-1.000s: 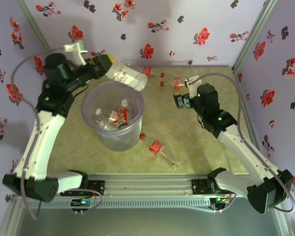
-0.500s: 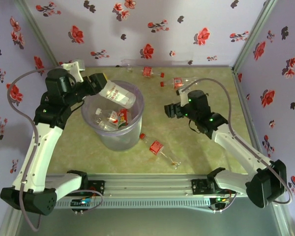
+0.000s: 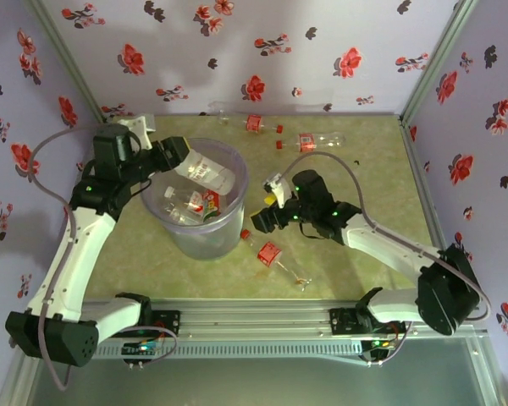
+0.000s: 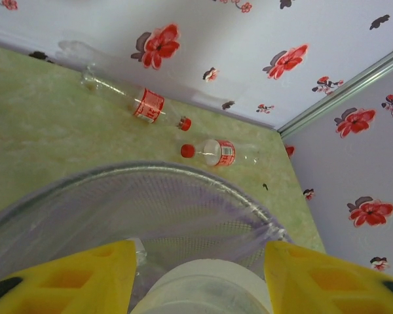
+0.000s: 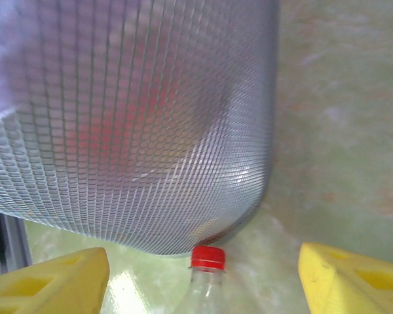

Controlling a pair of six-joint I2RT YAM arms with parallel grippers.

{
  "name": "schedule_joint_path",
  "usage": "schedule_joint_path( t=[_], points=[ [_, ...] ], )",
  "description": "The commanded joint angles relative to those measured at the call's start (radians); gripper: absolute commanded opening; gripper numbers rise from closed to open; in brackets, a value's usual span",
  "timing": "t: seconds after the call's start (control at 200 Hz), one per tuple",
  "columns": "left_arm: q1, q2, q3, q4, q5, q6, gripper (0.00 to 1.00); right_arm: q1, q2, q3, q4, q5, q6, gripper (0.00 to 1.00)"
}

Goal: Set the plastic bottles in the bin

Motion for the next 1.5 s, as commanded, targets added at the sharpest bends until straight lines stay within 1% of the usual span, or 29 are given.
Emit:
schedule_joint_path(
  t=[0.0,0.215,0.365,0.455,0.64,0.845,0.92,0.975,1.025,1.09,1.175,1.235,1.28,1.435,1.495],
  points=[
    [-0.014,0.011,-0.028,0.007,0.015,0.003,0.00,0.013,0.046,0.035,0.068,-0.037,0.003,0.76],
    [-0.035,0.040,-0.047,-0.083,0.003,0.081,0.00,0.021,0.112,0.070,0.123,-0.011,0.035,0.74],
    [-0.040,0.054,-0.061,-0.125,0.053,0.130,0.00,0.024,0.140,0.089,0.143,0.018,0.051,0.74],
    [-0.045,0.061,-0.062,-0.145,0.069,0.154,0.00,0.029,0.153,0.097,0.151,0.029,0.056,0.74],
    [-0.083,0.102,-0.062,-0.185,0.078,0.217,0.00,0.043,0.179,0.118,0.154,0.044,0.058,0.74],
    [-0.097,0.114,-0.094,-0.178,0.079,0.223,0.00,0.050,0.186,0.130,0.156,0.050,0.062,0.74],
    [-0.098,0.097,-0.098,-0.183,0.076,0.224,0.28,0.049,0.186,0.129,0.152,0.052,0.058,0.74],
    [-0.095,0.083,-0.089,-0.192,0.067,0.226,0.43,0.050,0.184,0.130,0.149,0.054,0.057,0.74],
    [-0.093,0.075,-0.068,-0.215,0.051,0.235,0.60,0.050,0.183,0.133,0.144,0.054,0.055,0.74],
    [-0.088,0.069,-0.029,-0.256,0.018,0.257,0.75,0.050,0.182,0.134,0.141,0.057,0.052,0.74],
    [-0.082,0.065,0.029,-0.306,-0.024,0.290,0.90,0.050,0.178,0.133,0.140,0.062,0.050,0.74],
    [-0.076,0.066,0.070,-0.328,-0.040,0.307,0.96,0.050,0.175,0.133,0.138,0.066,0.049,0.75],
    [-0.071,0.070,0.100,-0.340,-0.045,0.317,0.98,0.050,0.171,0.131,0.137,0.070,0.047,0.75],
    [-0.067,0.089,0.179,-0.363,-0.058,0.335,0.97,0.049,0.145,0.127,0.100,0.116,0.016,0.76],
    [-0.068,0.094,0.194,-0.362,-0.068,0.335,0.92,0.046,0.129,0.126,0.077,0.137,0.001,0.76]
  ],
)
